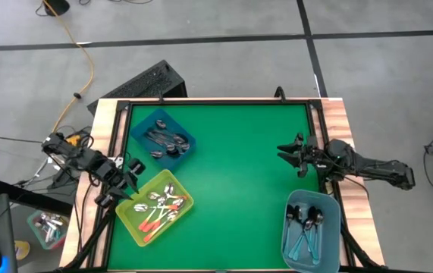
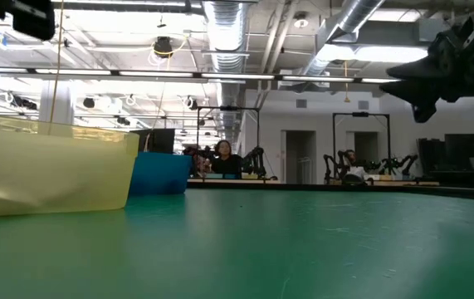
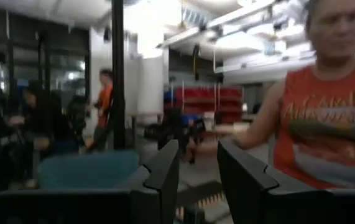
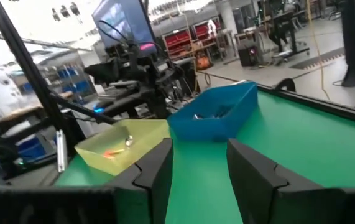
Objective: Sort silverware by color (type)
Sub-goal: Return to Home Position
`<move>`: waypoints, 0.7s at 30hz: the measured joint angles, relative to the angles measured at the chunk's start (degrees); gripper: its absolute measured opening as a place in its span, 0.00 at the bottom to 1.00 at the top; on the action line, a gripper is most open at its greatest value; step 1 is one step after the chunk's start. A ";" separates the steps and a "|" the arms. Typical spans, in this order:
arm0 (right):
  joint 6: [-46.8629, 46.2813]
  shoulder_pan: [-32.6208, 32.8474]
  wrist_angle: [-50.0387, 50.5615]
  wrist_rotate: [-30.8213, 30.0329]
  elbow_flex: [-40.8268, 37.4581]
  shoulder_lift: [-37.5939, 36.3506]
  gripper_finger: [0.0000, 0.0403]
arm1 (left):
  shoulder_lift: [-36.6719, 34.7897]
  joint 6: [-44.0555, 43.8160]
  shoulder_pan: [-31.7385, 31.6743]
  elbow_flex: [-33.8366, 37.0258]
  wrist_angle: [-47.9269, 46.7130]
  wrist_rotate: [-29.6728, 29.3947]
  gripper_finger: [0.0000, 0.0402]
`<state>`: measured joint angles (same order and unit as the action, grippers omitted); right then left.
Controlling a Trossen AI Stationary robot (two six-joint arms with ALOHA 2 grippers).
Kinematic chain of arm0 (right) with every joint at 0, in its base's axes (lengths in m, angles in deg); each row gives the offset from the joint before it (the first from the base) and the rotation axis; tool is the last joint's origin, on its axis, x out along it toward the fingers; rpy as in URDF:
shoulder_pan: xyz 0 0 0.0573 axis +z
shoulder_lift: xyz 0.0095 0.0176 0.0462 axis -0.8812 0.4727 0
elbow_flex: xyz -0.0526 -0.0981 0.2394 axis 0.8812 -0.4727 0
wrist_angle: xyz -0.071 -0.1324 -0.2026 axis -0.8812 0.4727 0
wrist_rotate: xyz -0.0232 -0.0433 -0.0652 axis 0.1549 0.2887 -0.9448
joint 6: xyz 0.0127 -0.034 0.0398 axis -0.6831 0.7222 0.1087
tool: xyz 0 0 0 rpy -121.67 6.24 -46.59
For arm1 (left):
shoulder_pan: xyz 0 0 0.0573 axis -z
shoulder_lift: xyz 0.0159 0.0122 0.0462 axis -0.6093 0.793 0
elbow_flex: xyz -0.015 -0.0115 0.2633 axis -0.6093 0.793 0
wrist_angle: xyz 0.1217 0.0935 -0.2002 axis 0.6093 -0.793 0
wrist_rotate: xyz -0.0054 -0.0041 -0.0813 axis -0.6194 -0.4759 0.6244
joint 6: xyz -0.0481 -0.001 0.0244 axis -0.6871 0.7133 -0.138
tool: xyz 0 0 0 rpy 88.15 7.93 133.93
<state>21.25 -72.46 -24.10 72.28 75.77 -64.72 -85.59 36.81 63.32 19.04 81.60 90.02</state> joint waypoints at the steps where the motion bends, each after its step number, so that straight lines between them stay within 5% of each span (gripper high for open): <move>1: 0.36 0.00 0.35 -0.54 0.00 0.00 0.41 | 0.00 -0.02 0.00 0.00 -1.60 0.00 0.25; 16: 4.42 0.00 2.79 -1.51 0.00 0.57 0.41 | 0.00 1.08 -0.02 0.04 -14.73 -21.67 0.25; 21: 4.43 0.00 2.92 -1.51 0.00 0.57 0.41 | 0.83 1.75 -0.02 -0.37 -17.21 -23.48 0.25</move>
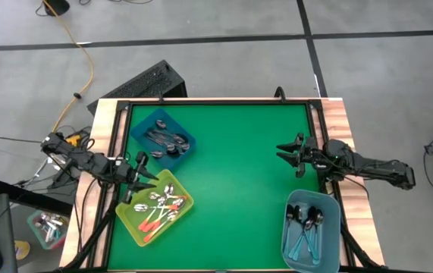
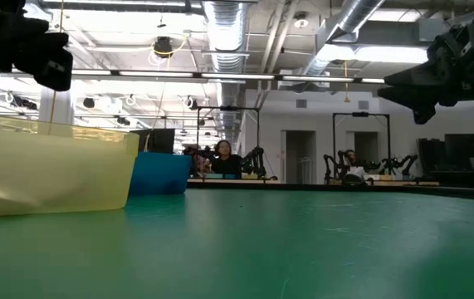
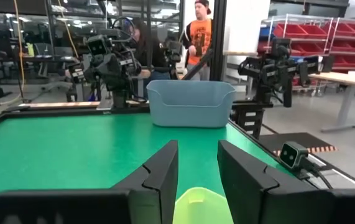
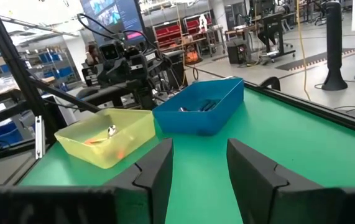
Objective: Sort silverware by color (type)
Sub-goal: Return to Home Position
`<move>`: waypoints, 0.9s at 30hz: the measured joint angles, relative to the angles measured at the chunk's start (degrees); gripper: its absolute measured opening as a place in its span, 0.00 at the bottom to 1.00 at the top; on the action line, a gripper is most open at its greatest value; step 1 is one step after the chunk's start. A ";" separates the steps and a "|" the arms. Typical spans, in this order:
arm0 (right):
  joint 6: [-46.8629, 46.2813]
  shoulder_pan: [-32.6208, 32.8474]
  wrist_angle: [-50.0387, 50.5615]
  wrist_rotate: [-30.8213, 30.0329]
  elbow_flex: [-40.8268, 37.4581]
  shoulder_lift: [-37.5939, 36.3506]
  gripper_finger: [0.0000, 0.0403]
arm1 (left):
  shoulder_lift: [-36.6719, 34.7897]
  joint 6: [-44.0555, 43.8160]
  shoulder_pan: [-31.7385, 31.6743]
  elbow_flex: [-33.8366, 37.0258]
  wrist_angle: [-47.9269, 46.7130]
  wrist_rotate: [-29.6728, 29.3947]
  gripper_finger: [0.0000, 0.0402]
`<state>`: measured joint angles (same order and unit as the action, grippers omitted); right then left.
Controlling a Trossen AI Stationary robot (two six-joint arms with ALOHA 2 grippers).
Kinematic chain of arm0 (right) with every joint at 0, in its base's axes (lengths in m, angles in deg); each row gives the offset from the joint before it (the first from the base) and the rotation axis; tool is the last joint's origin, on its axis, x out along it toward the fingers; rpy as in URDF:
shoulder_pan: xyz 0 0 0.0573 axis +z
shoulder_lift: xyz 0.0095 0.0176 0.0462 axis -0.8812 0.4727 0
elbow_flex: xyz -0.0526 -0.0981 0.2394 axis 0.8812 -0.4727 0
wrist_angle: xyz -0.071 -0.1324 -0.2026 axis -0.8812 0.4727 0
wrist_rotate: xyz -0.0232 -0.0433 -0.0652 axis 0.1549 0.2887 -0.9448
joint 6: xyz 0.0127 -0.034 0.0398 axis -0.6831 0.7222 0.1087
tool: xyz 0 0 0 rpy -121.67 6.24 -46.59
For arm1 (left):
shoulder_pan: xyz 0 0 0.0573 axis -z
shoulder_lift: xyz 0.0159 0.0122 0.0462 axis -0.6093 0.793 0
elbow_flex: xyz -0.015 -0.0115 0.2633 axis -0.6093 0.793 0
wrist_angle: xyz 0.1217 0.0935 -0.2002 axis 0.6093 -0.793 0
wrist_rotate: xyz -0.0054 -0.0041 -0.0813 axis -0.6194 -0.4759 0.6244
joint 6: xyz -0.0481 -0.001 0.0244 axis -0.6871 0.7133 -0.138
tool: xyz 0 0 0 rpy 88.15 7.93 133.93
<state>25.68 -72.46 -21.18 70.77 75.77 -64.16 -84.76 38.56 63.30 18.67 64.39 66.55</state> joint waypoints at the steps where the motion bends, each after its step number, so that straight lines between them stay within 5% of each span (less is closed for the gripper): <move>1: 0.01 0.01 0.02 -0.01 0.00 0.00 0.41 | 0.00 0.00 0.00 0.00 -0.02 0.07 0.25; 11: -0.02 0.02 0.15 -0.01 0.00 0.00 0.41 | -0.02 -0.24 0.00 -0.14 -0.60 0.22 0.25; 18: -0.04 0.01 0.17 -0.01 0.00 0.00 0.41 | -0.02 -0.21 0.05 -0.22 -1.42 20.06 0.25; 27: -0.04 0.02 0.20 -0.01 -0.02 0.00 0.41 | -0.04 6.85 0.02 -0.24 -1.26 21.84 0.25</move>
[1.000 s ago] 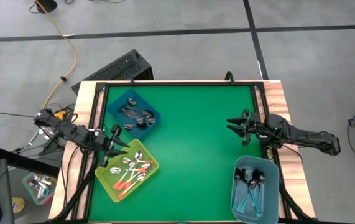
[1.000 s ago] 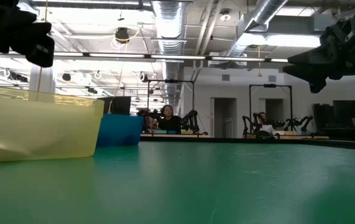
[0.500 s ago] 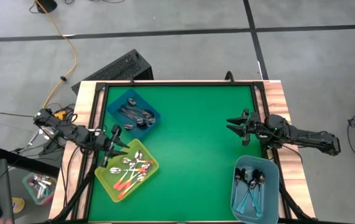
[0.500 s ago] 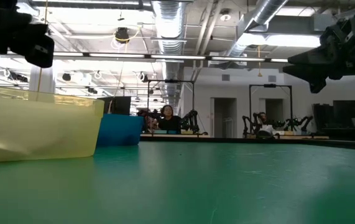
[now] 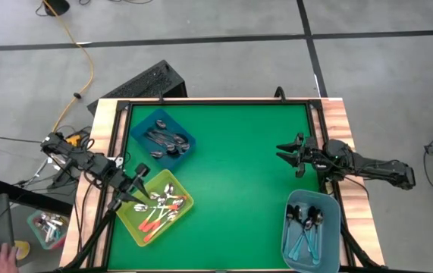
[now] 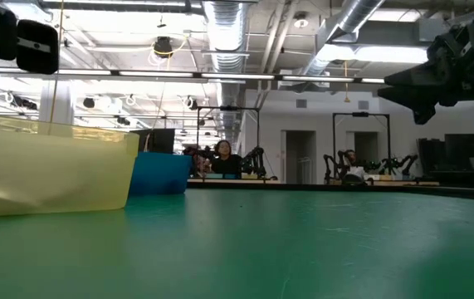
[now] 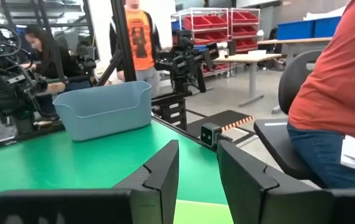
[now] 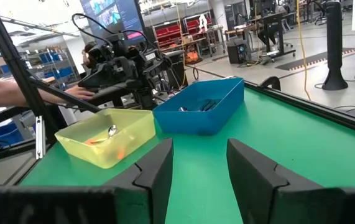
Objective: Sort silverware by color (type)
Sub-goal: Return to Home Position
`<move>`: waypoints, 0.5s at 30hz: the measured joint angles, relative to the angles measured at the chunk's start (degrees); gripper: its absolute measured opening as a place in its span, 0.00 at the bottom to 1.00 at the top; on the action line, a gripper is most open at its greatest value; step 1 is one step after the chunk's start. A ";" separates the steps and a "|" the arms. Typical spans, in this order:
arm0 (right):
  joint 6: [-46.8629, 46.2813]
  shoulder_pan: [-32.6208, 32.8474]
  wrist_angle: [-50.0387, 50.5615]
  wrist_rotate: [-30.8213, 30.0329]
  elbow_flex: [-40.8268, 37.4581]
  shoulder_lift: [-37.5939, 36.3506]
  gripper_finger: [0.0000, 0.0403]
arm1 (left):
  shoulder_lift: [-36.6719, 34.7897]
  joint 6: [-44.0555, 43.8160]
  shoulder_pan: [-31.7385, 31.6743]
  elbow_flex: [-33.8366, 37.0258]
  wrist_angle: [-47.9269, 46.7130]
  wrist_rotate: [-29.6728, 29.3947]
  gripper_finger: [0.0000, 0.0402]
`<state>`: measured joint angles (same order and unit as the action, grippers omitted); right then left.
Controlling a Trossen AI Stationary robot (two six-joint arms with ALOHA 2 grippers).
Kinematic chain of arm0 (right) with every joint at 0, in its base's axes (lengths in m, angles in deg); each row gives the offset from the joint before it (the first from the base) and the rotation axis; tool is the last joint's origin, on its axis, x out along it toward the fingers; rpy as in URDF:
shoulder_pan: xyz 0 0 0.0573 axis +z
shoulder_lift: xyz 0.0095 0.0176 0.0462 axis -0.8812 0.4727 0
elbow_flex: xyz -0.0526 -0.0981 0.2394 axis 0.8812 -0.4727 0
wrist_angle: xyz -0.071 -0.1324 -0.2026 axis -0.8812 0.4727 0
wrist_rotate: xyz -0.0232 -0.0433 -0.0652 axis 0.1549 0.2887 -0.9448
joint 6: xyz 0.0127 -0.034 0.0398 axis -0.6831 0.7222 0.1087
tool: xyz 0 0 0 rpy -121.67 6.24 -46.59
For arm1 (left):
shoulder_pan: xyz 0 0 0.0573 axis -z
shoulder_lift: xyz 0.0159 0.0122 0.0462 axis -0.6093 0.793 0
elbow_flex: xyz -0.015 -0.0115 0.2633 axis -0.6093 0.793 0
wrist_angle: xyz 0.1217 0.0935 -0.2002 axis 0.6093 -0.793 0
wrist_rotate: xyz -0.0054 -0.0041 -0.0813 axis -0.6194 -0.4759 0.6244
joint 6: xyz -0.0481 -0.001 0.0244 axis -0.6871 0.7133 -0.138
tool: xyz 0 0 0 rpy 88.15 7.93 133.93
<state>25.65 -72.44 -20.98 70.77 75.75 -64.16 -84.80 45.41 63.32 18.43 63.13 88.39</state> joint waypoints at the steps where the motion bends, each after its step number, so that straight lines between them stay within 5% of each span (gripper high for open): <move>1: -0.01 0.00 0.00 0.00 0.00 0.00 0.41 | 0.00 -0.22 0.00 0.00 0.00 -0.04 0.25; 15: 0.00 0.00 0.00 0.00 -0.02 0.00 0.41 | -0.02 -1.81 -0.02 -0.02 -0.85 -5.97 0.25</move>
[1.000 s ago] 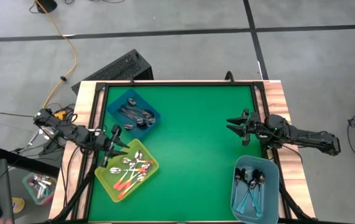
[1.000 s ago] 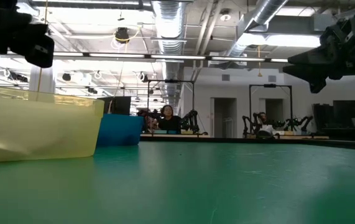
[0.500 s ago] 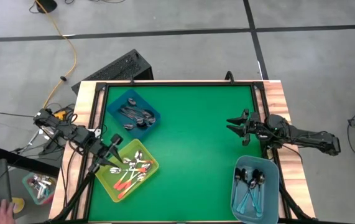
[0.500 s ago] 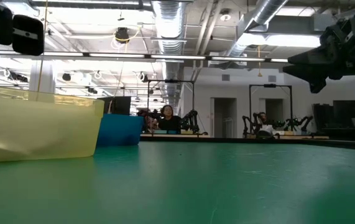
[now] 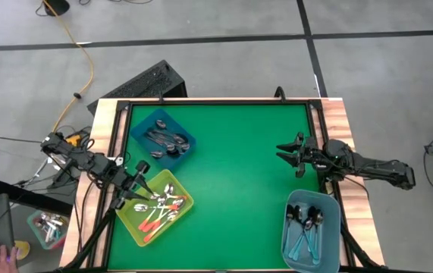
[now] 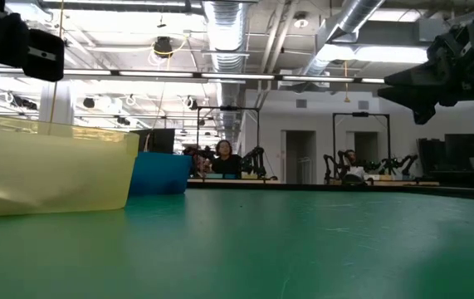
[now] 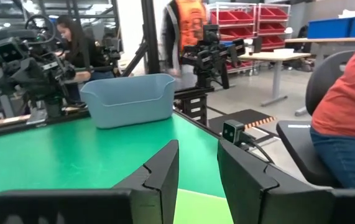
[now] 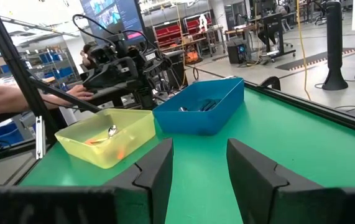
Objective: Sort silverware by color (type)
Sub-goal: Return to Home Position
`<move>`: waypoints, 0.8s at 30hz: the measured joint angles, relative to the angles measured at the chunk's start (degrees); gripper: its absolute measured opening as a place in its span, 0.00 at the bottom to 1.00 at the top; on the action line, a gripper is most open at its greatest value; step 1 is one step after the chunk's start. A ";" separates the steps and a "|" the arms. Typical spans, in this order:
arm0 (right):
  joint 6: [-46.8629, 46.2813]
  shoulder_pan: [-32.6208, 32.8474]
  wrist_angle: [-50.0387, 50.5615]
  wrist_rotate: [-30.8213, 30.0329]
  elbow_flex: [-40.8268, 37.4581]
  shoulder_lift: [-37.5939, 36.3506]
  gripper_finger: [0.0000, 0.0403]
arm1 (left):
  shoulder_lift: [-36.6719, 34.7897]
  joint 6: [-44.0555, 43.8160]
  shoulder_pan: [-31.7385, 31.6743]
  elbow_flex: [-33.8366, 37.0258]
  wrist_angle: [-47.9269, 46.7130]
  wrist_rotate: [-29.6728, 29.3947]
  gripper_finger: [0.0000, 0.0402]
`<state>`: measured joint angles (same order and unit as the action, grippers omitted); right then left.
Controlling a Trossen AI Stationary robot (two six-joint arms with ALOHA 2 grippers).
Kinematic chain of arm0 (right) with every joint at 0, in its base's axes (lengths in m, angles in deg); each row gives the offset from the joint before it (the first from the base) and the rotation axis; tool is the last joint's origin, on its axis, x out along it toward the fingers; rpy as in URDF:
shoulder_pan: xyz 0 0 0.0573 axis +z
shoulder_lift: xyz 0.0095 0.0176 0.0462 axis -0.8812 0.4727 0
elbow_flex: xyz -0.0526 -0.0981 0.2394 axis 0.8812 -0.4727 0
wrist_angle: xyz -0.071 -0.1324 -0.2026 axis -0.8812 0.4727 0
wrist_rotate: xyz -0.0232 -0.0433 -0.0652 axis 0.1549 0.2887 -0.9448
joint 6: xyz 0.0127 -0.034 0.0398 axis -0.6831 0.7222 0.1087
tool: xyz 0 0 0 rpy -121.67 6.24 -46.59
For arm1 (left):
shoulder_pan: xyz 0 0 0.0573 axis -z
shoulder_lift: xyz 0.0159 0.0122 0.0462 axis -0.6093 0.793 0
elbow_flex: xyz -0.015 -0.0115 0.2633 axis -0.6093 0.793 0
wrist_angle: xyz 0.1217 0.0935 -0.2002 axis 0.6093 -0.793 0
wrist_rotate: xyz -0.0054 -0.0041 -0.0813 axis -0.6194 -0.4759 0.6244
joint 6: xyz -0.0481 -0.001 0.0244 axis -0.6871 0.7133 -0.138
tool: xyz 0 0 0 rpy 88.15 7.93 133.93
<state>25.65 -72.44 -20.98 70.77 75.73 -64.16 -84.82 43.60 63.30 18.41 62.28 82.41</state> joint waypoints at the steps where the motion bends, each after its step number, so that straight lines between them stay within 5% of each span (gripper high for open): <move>1: -0.02 0.00 0.00 0.00 0.00 0.00 0.41 | 0.00 -0.32 0.00 0.00 -0.05 -0.35 0.25; 24: -0.02 0.00 0.00 0.00 0.00 0.00 0.41 | 0.00 -1.85 0.00 0.00 -0.22 -1.46 0.25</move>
<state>25.63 -72.44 -20.98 70.77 75.73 -64.16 -84.82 41.75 63.30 18.41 62.06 80.95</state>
